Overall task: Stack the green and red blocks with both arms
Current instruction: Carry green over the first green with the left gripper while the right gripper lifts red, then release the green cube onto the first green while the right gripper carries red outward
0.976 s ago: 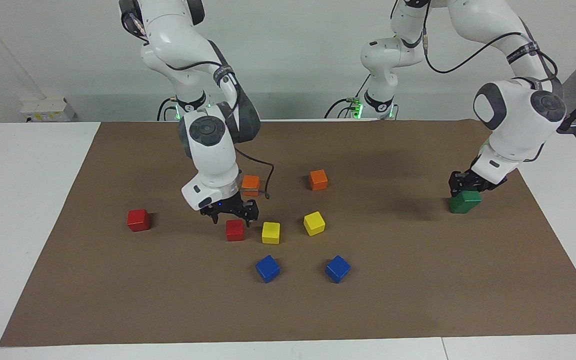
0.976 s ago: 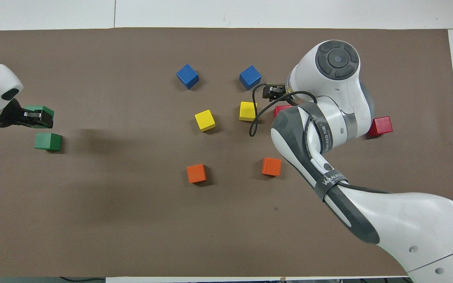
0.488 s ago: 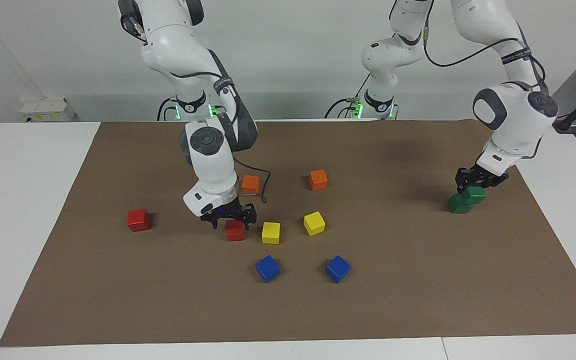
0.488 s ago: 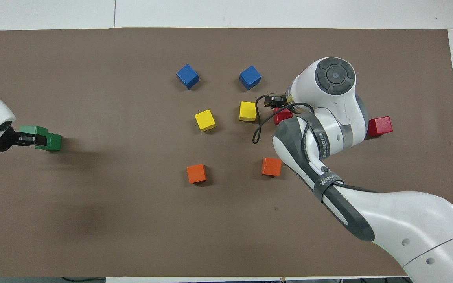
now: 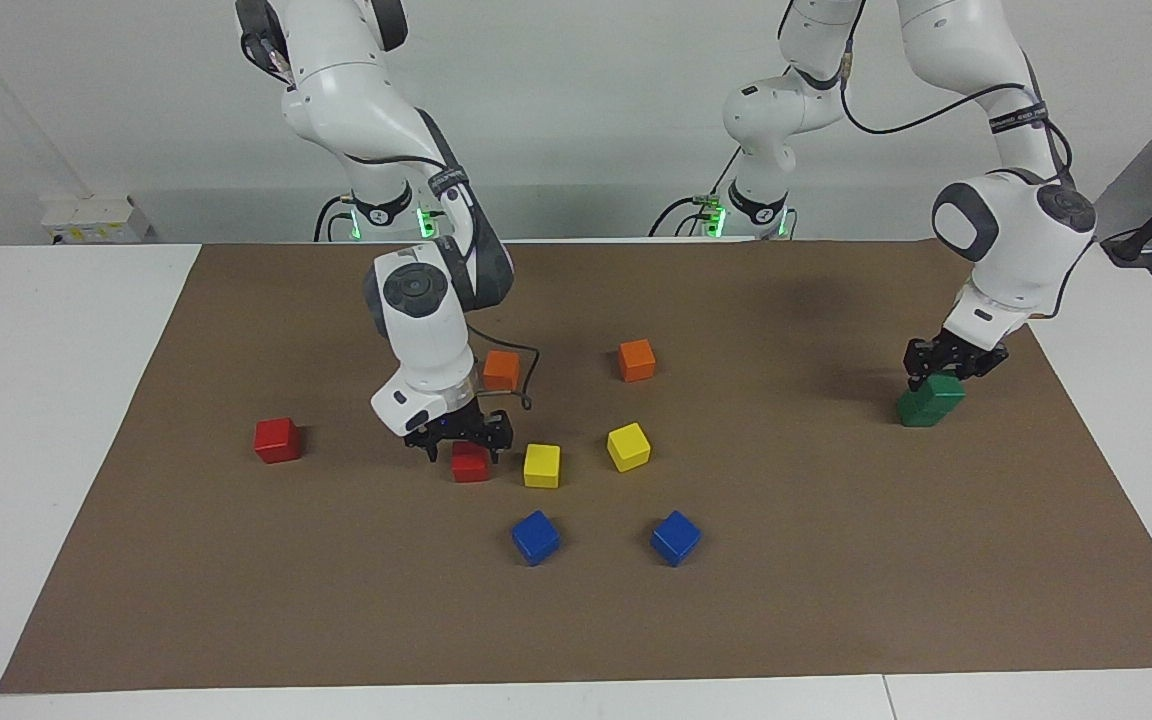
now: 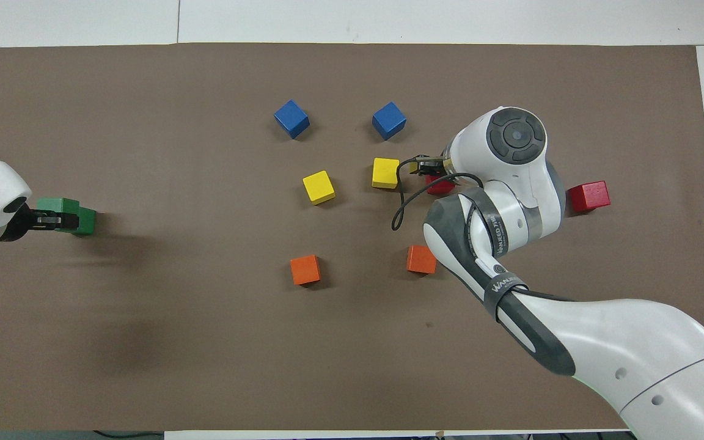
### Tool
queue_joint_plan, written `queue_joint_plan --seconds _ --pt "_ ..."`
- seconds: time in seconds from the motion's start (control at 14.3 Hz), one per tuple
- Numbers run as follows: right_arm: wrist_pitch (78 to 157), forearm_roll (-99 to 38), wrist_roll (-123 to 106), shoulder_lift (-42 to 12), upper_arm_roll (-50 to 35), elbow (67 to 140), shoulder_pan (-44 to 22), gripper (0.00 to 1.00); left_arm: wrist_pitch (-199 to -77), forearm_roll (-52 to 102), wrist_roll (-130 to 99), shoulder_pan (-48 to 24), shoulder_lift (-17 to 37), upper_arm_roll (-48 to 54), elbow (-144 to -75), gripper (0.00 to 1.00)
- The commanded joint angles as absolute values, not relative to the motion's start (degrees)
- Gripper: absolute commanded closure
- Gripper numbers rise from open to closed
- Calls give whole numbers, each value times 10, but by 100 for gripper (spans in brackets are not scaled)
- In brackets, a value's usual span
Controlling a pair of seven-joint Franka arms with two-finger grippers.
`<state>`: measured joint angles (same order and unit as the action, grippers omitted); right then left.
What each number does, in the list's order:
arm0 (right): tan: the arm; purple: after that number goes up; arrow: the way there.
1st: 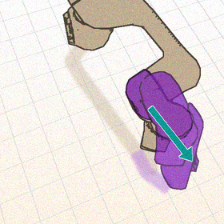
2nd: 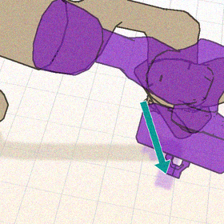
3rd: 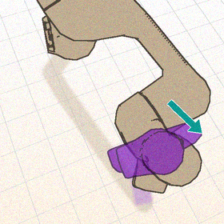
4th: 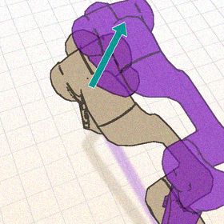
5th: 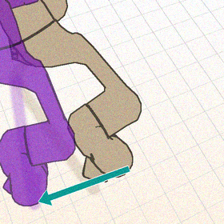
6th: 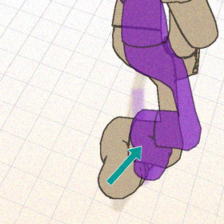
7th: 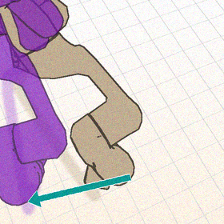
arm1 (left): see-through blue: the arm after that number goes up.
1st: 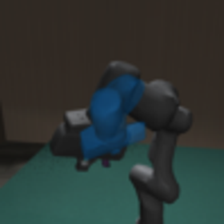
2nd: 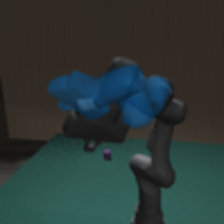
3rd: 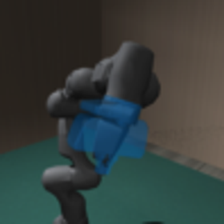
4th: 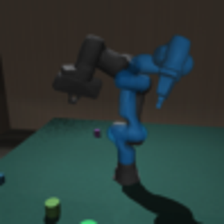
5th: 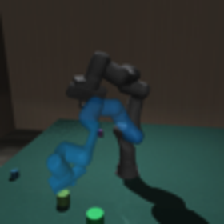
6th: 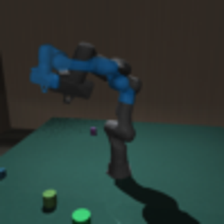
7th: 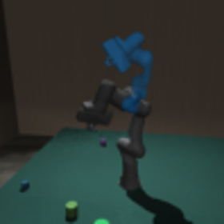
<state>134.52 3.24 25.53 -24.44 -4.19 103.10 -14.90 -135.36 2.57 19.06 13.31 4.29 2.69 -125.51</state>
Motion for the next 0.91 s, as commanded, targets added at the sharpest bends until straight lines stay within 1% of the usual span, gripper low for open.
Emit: queue_joint_plan --seconds 0.0,0.14,0.21,0.28,0.35,0.42,0.56,0.63,0.7,0.84 --pt "1376 40 244 -233 -46 1063 -145 16 -1374 39 208 144 29 32 -1276 100" --pt "1388 40 235 -233 -46 1073 -145 24 -1375 39 210 144 30 32 -1278 100" --pt "1387 40 226 -232 -46 1073 -142 40 -1384 39 211 144 30 32 -1284 100" --pt "1378 40 215 -232 -46 1071 -141 79 -1395 39 211 144 30 31 -1290 100" --pt "1361 41 210 -229 -46 1062 -137 100 -1399 39 211 144 29 31 -1293 100" --pt "1318 41 209 -224 -44 1043 -136 100 -1399 39 212 144 30 31 -1295 100" --pt "1192 42 196 -204 -40 976 -125 100 -1399 39 226 145 30 31 -1295 100" --pt "1153 41 165 -180 -40 967 -108 100 -1399 39 234 148 30 31 -1293 100" --pt "1131 41 130 -148 -41 974 -85 100 -1398 39 251 149 30 31 -1293 1" --pt "1081 40 62 -99 -41 985 -33 100 -1395 39 268 150 30 31 -1292 0"
